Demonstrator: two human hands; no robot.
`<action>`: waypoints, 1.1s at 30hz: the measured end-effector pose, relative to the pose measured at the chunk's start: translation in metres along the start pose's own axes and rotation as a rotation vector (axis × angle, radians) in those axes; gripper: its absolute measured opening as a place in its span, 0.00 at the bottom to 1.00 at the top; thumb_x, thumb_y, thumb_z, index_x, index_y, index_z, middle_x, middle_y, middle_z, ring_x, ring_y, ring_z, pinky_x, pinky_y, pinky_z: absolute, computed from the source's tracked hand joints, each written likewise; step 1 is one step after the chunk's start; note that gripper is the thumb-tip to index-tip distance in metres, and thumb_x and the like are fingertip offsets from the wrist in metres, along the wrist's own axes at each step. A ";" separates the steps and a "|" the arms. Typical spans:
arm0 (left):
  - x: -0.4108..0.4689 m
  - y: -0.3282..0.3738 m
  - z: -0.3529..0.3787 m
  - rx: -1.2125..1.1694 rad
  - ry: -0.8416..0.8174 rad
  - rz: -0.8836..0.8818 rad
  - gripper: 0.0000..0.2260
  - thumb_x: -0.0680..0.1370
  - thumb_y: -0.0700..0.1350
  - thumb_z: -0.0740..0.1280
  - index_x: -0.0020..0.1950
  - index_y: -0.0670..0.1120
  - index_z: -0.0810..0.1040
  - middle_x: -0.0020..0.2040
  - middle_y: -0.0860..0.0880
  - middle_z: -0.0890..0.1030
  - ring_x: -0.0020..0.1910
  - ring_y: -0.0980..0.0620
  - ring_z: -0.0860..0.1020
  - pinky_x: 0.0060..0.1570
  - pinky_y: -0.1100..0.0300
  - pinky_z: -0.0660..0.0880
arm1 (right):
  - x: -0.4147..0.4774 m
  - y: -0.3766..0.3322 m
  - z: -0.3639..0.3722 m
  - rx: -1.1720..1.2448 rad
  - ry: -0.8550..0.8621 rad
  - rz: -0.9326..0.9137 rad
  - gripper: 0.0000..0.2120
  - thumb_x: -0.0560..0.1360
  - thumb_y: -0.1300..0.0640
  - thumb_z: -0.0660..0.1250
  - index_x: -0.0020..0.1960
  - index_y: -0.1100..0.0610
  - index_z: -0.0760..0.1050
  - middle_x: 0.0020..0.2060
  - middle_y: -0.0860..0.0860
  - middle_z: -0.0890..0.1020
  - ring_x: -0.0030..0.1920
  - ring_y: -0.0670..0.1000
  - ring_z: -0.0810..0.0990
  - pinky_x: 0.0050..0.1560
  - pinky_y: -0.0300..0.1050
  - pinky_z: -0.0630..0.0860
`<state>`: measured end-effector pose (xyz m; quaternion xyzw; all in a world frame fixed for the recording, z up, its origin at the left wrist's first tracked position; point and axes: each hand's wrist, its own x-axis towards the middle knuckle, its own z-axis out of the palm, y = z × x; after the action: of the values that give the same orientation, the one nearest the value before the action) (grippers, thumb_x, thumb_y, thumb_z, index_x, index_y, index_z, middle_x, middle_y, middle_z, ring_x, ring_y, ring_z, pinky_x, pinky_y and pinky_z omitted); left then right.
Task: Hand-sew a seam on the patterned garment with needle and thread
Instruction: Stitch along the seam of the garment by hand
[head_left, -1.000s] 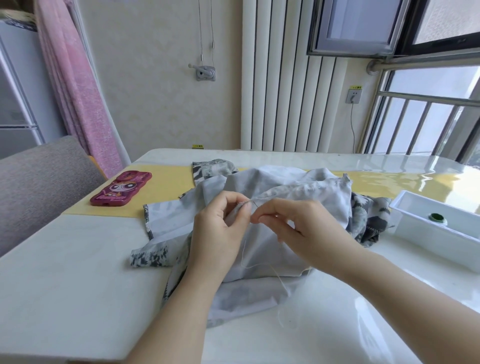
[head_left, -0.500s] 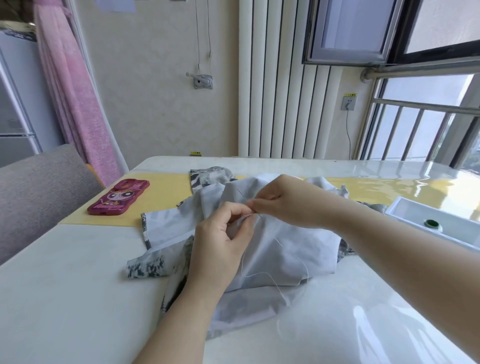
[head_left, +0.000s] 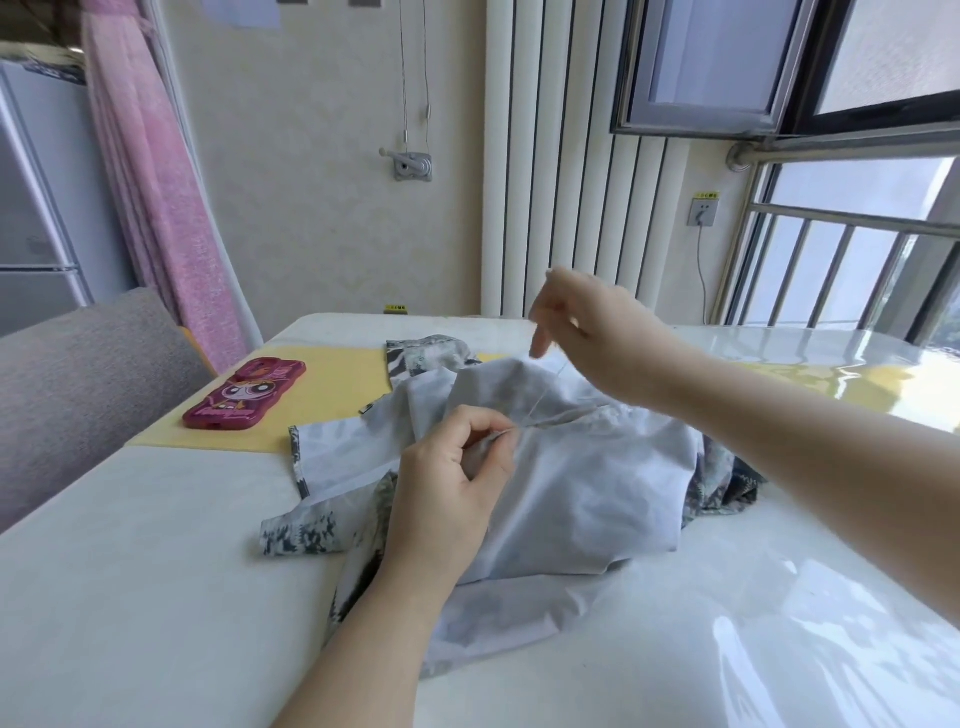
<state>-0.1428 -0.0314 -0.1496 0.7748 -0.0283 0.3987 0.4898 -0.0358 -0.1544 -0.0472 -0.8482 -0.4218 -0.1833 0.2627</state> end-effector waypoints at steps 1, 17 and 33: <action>0.000 -0.001 0.000 -0.003 0.001 -0.005 0.11 0.75 0.38 0.70 0.41 0.55 0.77 0.38 0.59 0.81 0.35 0.64 0.77 0.36 0.75 0.68 | 0.000 0.003 0.001 -0.141 -0.066 -0.086 0.06 0.80 0.61 0.55 0.45 0.57 0.68 0.39 0.47 0.81 0.46 0.40 0.74 0.64 0.43 0.67; -0.001 -0.001 0.000 -0.008 -0.013 -0.021 0.08 0.75 0.38 0.69 0.41 0.51 0.77 0.31 0.62 0.77 0.31 0.65 0.74 0.32 0.75 0.67 | 0.017 0.004 0.000 0.459 0.167 0.369 0.09 0.81 0.58 0.55 0.42 0.54 0.68 0.47 0.48 0.84 0.40 0.38 0.79 0.45 0.33 0.74; 0.001 0.000 -0.001 -0.007 0.005 -0.032 0.08 0.76 0.38 0.69 0.41 0.50 0.77 0.32 0.64 0.78 0.33 0.66 0.75 0.33 0.75 0.67 | 0.018 0.003 -0.013 1.262 0.007 0.621 0.07 0.82 0.63 0.53 0.47 0.59 0.68 0.19 0.47 0.60 0.42 0.55 0.84 0.53 0.54 0.78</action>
<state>-0.1431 -0.0306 -0.1490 0.7723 -0.0160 0.3927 0.4991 -0.0237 -0.1524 -0.0283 -0.6143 -0.1851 0.1773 0.7463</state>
